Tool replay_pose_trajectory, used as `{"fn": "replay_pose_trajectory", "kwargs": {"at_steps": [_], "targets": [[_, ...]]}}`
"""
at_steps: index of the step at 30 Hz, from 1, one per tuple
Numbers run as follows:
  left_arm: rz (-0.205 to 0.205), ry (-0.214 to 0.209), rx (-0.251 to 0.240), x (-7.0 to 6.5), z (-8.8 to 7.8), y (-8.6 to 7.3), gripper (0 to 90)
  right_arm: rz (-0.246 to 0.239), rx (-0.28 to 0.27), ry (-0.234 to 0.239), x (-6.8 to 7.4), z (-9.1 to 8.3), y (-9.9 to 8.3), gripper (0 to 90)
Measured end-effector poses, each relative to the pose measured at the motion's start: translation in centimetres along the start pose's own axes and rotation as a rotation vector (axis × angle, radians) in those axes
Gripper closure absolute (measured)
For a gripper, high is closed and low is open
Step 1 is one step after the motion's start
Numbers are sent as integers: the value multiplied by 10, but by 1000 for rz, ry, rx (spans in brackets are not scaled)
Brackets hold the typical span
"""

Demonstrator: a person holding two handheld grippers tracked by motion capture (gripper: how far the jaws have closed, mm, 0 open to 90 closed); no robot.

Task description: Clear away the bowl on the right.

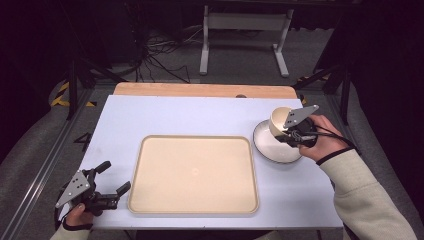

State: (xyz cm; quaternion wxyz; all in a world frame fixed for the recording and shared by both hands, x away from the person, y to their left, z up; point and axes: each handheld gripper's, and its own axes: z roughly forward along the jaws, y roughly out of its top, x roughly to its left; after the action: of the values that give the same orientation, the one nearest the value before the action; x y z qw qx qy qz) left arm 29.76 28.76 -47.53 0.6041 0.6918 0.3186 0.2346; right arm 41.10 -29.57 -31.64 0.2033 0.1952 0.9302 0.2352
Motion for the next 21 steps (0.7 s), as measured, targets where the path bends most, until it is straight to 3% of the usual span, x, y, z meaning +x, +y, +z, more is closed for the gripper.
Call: {"fn": "replay_pose_trajectory", "kwargs": {"at_steps": [5, 21], "targets": [[0, 0, 0, 0, 0, 0, 2, 0, -5, 11, 7, -2, 6, 823], [0, -3, 4, 0, 0, 0, 2, -100, -15, 75, 41, 0, 47, 821]]}}
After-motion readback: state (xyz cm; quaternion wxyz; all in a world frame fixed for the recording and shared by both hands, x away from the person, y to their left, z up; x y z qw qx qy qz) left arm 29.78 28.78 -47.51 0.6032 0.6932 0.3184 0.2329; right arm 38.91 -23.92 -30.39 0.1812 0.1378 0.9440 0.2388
